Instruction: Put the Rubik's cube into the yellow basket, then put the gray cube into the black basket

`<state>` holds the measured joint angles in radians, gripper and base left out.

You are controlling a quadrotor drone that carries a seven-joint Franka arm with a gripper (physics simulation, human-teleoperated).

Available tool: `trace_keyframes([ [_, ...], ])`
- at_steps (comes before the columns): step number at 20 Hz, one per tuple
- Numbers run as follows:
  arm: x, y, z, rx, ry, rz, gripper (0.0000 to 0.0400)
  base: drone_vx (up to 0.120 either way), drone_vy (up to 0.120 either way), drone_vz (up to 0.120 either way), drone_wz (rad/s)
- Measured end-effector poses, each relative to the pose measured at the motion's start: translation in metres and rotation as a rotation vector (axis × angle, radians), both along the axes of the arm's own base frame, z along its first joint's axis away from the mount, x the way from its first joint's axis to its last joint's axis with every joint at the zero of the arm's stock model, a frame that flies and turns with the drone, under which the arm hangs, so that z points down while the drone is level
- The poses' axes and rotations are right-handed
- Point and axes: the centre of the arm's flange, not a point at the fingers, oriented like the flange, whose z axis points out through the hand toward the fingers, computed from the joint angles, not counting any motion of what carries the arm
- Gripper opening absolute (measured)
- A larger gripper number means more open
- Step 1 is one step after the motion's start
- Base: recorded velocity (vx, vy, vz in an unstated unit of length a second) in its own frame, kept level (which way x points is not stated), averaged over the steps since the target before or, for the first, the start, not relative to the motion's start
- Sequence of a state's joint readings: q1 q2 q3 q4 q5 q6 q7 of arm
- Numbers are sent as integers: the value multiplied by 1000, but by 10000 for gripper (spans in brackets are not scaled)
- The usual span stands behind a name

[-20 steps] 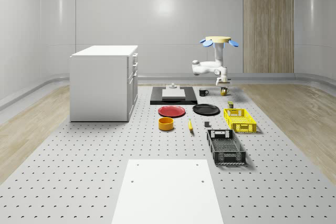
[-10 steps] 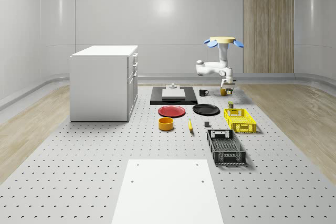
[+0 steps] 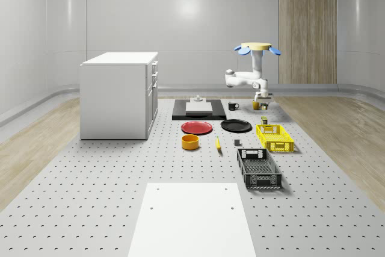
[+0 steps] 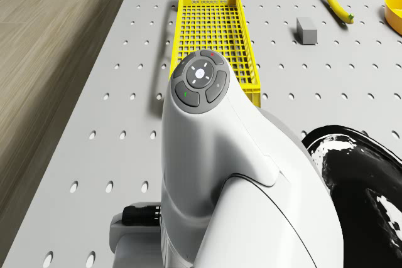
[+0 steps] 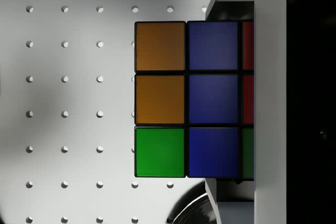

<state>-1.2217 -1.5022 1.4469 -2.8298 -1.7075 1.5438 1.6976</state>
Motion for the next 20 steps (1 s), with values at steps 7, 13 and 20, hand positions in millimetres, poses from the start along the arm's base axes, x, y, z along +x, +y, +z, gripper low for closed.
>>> trace_keyframes([
  [7,0,0,0,0,0,0,325,120,0,0,0],
  [13,0,0,0,0,0,0,325,120,0,0,0],
  [20,0,0,0,0,0,0,325,120,0,0,0],
])
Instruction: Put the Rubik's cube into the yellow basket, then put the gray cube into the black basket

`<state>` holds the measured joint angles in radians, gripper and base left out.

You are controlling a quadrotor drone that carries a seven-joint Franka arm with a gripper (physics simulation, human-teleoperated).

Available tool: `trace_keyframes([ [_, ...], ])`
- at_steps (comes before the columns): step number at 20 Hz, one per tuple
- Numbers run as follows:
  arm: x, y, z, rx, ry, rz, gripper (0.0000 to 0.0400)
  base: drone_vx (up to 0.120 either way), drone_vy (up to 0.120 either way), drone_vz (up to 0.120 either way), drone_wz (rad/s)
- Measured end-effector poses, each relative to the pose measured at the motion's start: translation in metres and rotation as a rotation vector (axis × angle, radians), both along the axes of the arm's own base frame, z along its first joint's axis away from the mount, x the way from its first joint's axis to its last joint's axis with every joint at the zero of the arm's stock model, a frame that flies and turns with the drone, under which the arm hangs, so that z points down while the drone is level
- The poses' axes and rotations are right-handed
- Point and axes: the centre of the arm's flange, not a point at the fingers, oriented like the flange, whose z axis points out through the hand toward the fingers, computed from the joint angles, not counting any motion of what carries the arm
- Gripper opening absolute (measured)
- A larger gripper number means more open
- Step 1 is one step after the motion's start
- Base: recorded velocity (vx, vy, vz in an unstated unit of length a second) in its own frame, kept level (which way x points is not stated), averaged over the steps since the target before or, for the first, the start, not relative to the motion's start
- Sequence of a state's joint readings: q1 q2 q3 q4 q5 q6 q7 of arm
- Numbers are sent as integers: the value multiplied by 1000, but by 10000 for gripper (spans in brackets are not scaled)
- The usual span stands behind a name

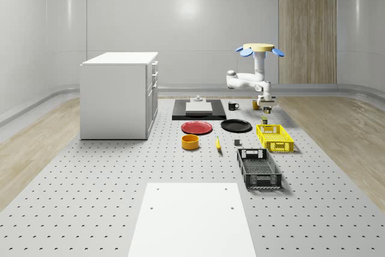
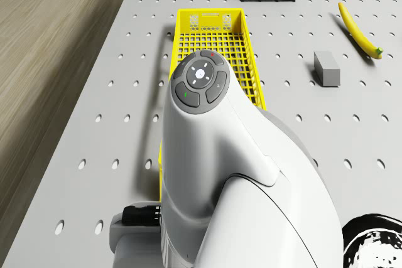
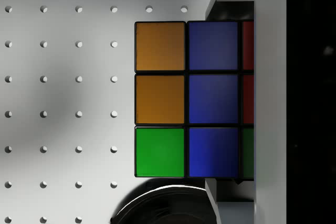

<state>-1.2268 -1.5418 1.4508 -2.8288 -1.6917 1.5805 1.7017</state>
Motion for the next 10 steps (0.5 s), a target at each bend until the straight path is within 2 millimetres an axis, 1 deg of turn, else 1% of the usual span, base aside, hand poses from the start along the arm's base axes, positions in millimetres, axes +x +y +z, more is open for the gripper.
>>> trace_keyframes([
  [10,0,0,0,0,0,0,325,120,0,0,0],
])
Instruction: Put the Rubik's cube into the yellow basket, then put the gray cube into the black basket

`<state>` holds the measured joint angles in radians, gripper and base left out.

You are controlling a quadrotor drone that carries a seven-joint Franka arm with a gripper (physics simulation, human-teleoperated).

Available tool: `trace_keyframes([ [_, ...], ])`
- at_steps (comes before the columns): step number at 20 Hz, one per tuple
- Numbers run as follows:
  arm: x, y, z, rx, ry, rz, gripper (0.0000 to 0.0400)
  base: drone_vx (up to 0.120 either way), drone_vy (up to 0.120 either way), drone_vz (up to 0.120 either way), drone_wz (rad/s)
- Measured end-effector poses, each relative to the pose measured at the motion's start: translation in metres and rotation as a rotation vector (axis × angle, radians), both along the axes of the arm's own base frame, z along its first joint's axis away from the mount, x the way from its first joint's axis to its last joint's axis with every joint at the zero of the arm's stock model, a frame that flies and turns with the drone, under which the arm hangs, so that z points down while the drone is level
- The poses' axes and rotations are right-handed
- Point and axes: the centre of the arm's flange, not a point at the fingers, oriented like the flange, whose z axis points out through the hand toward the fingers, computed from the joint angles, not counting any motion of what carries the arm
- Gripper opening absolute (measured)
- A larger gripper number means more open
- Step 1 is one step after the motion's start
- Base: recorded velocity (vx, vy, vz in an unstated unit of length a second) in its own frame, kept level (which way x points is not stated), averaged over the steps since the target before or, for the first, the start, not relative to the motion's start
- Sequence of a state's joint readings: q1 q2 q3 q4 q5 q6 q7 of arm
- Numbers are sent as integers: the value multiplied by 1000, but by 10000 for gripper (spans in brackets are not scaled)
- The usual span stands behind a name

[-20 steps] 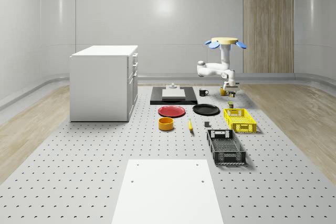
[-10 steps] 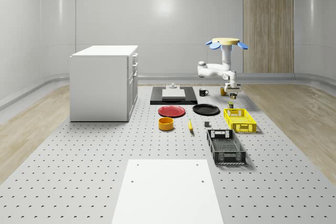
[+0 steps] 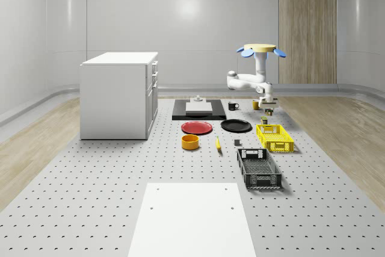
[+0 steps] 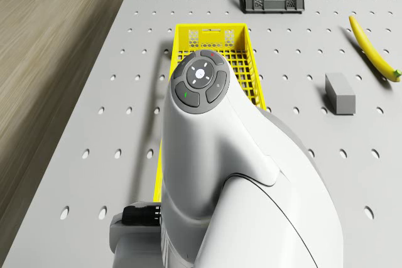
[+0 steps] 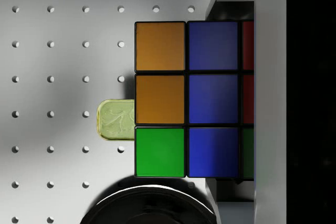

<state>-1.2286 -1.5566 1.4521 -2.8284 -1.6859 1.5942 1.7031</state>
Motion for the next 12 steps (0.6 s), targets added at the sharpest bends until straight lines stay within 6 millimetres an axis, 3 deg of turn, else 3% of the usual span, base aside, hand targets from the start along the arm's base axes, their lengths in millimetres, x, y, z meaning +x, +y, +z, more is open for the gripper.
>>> trace_keyframes([
  [12,0,0,0,0,0,0,325,120,0,0,0],
])
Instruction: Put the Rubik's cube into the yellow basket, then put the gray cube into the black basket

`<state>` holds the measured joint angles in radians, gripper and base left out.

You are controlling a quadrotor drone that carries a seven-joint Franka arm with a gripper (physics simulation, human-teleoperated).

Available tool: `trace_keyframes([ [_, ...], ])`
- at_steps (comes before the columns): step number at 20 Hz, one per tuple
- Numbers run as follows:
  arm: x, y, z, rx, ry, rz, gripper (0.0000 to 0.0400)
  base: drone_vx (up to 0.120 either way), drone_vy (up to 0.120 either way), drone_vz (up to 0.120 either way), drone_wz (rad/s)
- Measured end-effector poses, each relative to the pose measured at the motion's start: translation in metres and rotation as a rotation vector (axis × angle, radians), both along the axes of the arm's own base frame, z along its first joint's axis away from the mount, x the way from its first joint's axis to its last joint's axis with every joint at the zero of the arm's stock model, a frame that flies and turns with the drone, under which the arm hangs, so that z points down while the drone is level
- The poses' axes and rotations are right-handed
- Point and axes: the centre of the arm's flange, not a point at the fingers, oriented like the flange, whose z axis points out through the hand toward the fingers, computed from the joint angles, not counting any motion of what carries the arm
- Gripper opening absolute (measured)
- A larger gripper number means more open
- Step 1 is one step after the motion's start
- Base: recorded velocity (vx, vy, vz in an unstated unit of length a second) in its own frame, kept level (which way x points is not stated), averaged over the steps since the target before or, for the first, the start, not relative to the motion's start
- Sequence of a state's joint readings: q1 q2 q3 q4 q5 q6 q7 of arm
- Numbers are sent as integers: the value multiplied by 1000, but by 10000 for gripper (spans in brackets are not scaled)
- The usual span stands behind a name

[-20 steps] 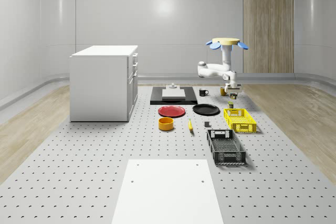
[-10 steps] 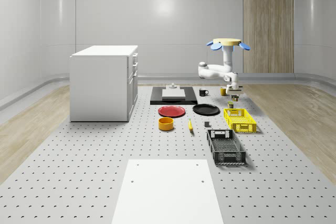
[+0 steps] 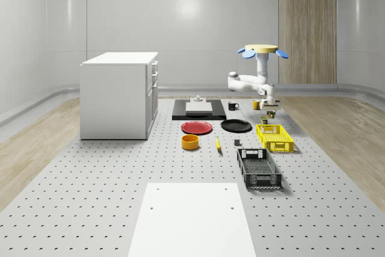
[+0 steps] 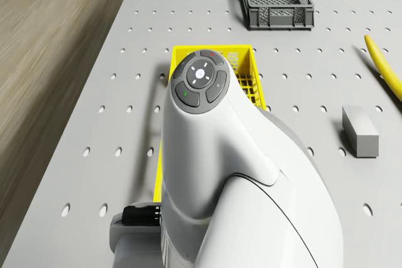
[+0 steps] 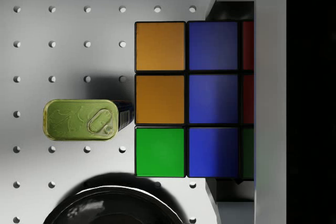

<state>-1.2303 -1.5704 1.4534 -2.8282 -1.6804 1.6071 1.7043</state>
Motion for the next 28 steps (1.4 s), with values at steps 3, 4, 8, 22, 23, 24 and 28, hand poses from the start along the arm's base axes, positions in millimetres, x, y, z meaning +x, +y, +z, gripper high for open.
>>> trace_keyframes([
  [3,0,0,0,0,0,0,325,120,-53,0,0],
  [4,0,0,0,0,0,0,325,120,-120,0,0],
  [8,0,0,0,0,0,0,325,120,-40,0,0],
  [22,0,0,0,0,0,0,325,120,-31,0,0],
  [23,0,0,0,0,0,0,325,120,0,0,0],
  [24,0,0,0,0,0,0,325,40,0,-40,0],
  [28,0,0,0,0,0,0,325,0,0,-120,0],
])
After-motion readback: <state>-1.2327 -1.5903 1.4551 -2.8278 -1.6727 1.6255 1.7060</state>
